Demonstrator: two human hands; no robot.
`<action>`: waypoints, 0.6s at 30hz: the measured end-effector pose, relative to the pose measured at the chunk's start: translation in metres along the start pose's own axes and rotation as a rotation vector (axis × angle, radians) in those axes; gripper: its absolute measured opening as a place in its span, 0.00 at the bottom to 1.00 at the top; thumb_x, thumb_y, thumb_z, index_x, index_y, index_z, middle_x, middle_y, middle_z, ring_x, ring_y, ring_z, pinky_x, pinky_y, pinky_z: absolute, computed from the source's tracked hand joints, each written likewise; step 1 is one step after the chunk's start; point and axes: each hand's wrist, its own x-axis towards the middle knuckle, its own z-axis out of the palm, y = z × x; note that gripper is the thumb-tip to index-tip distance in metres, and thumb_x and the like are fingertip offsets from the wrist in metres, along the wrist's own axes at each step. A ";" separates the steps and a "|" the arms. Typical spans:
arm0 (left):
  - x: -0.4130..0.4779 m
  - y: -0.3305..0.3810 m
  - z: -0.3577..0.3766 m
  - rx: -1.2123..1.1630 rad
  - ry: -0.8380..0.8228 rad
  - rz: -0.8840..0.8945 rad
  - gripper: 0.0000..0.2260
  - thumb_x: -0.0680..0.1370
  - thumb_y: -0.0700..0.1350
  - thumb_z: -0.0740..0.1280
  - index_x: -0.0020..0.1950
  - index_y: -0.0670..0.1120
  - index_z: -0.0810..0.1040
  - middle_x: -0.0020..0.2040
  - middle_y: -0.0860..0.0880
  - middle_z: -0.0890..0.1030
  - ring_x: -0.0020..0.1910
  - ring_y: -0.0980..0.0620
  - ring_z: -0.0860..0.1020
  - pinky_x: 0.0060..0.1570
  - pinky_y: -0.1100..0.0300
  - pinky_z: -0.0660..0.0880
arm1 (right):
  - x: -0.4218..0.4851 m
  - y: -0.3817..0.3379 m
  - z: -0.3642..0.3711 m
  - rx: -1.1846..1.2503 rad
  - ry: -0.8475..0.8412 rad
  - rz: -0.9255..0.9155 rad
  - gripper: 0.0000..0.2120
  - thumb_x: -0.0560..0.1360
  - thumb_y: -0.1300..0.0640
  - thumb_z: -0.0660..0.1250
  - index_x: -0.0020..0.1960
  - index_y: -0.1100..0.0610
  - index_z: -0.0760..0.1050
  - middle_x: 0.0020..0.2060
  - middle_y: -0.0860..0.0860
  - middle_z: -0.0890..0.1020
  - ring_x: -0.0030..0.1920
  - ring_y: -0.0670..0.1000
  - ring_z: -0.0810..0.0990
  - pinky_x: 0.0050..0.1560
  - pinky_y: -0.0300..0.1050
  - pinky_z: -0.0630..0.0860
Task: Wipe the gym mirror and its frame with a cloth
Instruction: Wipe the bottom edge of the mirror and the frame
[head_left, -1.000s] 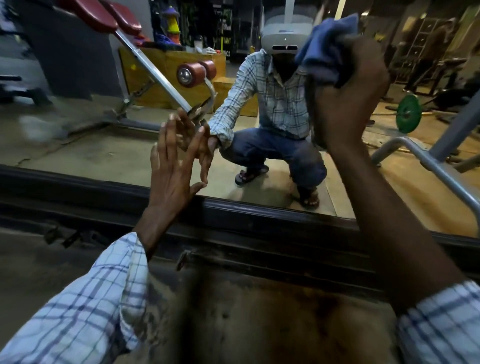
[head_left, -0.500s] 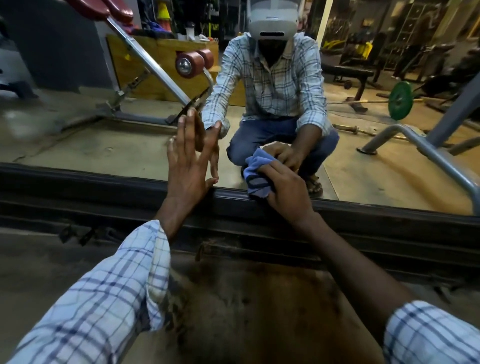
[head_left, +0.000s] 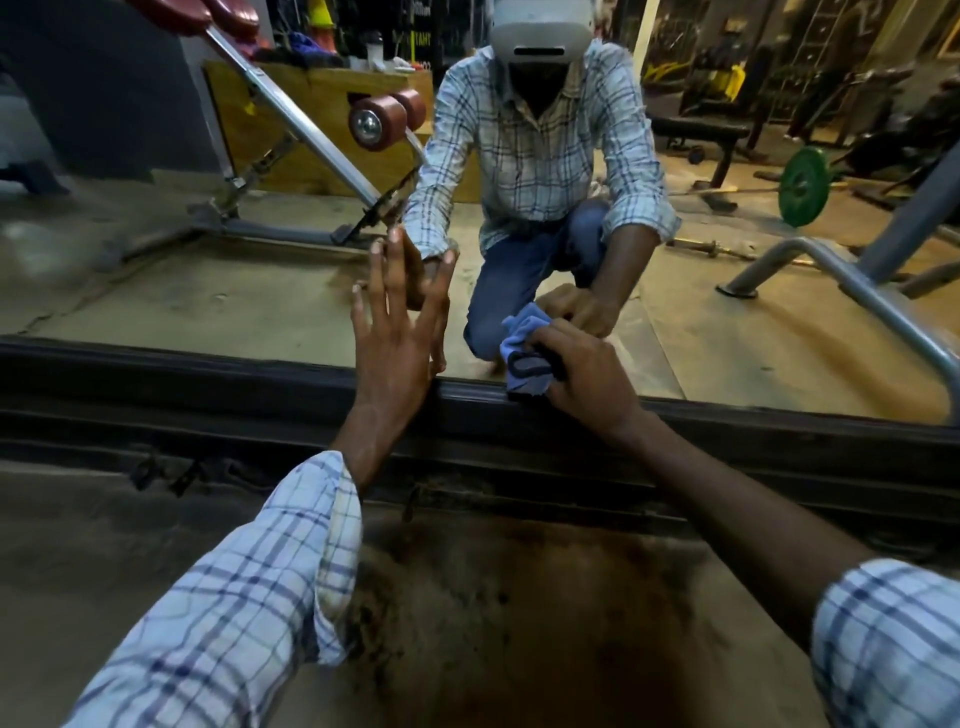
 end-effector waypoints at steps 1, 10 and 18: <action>0.000 0.001 0.001 -0.002 0.006 -0.003 0.54 0.70 0.46 0.82 0.85 0.53 0.48 0.83 0.33 0.46 0.83 0.33 0.46 0.72 0.30 0.63 | 0.000 0.002 0.002 0.014 -0.012 0.005 0.09 0.75 0.55 0.64 0.53 0.55 0.78 0.47 0.51 0.80 0.43 0.55 0.81 0.37 0.54 0.77; 0.000 0.000 0.004 0.002 0.022 -0.002 0.52 0.69 0.47 0.82 0.85 0.50 0.53 0.82 0.30 0.47 0.82 0.31 0.47 0.73 0.32 0.63 | -0.010 0.011 0.018 0.105 0.082 -0.009 0.08 0.76 0.57 0.68 0.53 0.59 0.79 0.48 0.52 0.81 0.42 0.53 0.81 0.38 0.52 0.78; 0.000 0.001 -0.002 0.027 -0.052 -0.053 0.63 0.61 0.50 0.86 0.86 0.53 0.49 0.84 0.36 0.41 0.83 0.36 0.42 0.73 0.33 0.65 | -0.013 0.011 0.020 0.153 0.138 -0.039 0.08 0.76 0.54 0.64 0.50 0.58 0.78 0.44 0.50 0.78 0.40 0.47 0.75 0.38 0.38 0.69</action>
